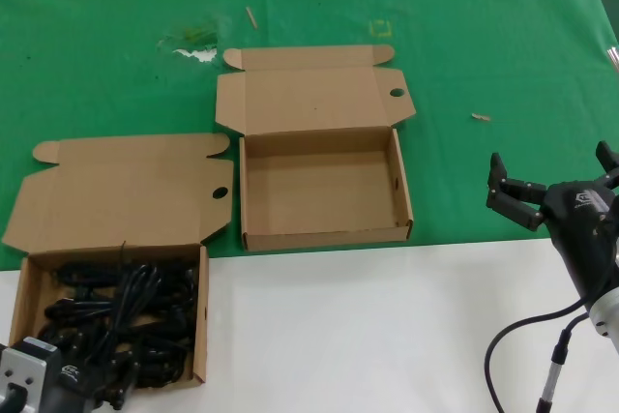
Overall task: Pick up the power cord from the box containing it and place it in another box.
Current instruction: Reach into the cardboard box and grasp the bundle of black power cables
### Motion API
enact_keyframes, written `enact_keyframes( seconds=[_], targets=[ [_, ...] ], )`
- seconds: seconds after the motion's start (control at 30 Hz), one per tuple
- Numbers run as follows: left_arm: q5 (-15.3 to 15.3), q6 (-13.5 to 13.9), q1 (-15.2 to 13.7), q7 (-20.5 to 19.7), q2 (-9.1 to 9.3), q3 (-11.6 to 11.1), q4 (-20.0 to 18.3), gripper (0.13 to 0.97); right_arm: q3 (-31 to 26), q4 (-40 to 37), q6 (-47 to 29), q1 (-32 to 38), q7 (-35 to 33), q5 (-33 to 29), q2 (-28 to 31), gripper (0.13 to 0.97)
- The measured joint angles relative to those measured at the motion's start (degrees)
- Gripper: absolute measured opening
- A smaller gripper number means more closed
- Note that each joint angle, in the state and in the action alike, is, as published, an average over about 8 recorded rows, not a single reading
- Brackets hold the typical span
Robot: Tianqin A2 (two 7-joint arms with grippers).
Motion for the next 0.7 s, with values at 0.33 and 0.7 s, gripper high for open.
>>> enact_keyframes(
  seconds=[0.33, 0.7],
  targets=[
    [1.3, 0.0, 1.8, -0.8, -0.67, -2.1, -0.7, 0.309, 0.0, 0.0, 0.0, 0.0, 0.0, 0.0, 0.0, 0.966],
    [2.4, -0.1, 3.6, -1.3, -0.95, -3.9, -2.0, 0.220, 0.0, 0.0, 0.0, 0.0, 0.0, 0.0, 0.0, 0.966]
  ],
)
